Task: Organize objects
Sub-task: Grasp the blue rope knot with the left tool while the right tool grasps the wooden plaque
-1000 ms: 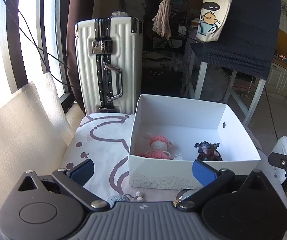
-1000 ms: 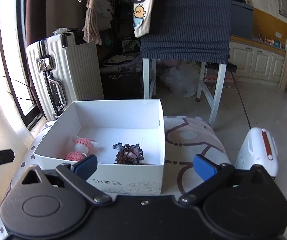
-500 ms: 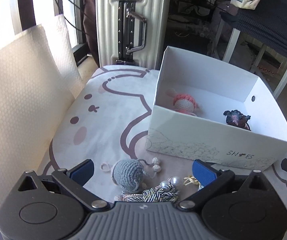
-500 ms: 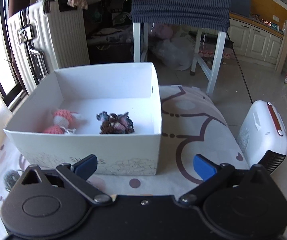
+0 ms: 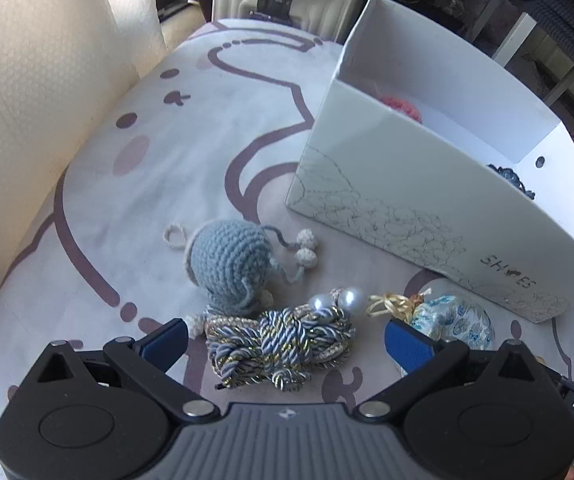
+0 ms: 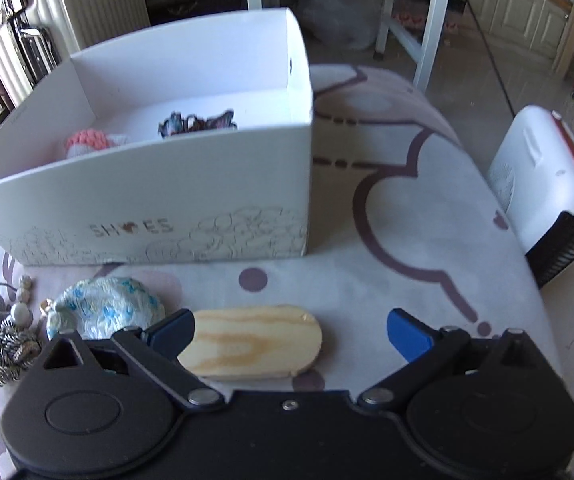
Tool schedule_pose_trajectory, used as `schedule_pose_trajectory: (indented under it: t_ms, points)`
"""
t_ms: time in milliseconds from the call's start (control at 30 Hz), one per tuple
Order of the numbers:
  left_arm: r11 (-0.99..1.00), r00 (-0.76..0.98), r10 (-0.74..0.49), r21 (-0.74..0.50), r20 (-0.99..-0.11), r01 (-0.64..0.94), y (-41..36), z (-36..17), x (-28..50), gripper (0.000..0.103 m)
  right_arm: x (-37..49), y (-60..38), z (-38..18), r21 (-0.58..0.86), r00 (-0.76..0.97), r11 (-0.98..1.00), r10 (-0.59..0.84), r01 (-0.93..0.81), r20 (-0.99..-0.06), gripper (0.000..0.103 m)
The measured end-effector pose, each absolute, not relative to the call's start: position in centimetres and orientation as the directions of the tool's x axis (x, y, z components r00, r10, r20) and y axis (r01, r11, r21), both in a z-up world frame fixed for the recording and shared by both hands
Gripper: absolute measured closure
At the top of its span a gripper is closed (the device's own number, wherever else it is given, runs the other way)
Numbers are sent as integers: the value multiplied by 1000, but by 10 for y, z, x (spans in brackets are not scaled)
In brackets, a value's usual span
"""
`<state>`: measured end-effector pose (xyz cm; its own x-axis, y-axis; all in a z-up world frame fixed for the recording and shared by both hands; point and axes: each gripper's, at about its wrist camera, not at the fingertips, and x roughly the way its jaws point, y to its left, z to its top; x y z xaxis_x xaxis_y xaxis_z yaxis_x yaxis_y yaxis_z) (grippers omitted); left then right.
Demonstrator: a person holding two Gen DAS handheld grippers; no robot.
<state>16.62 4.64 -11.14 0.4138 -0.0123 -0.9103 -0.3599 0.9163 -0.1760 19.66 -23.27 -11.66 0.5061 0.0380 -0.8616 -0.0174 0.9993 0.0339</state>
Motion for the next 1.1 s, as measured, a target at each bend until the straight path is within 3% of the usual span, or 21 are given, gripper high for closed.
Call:
schedule_pose_trajectory:
  t_ms: [333,767,900,1100]
  points:
    - [890,307,0,-140,-952,-434,45,-139,177,0,208,-216,-133,52,464,996,77,-67,-883,0]
    - [889,295,21,-117,-955,-443,45,-146,186,1,209,-211,-143,50,397,997,71,-63,-915,0]
    - [895,298,22,-114,-954,-432,47,-146,185,5,209,-208,-141,53,395,994,88,-98,-914,9]
    - [904,299,8,-121,-954,-411,50,-141,182,16,209,-207,-139,48,380,994,82,-98,-921,9]
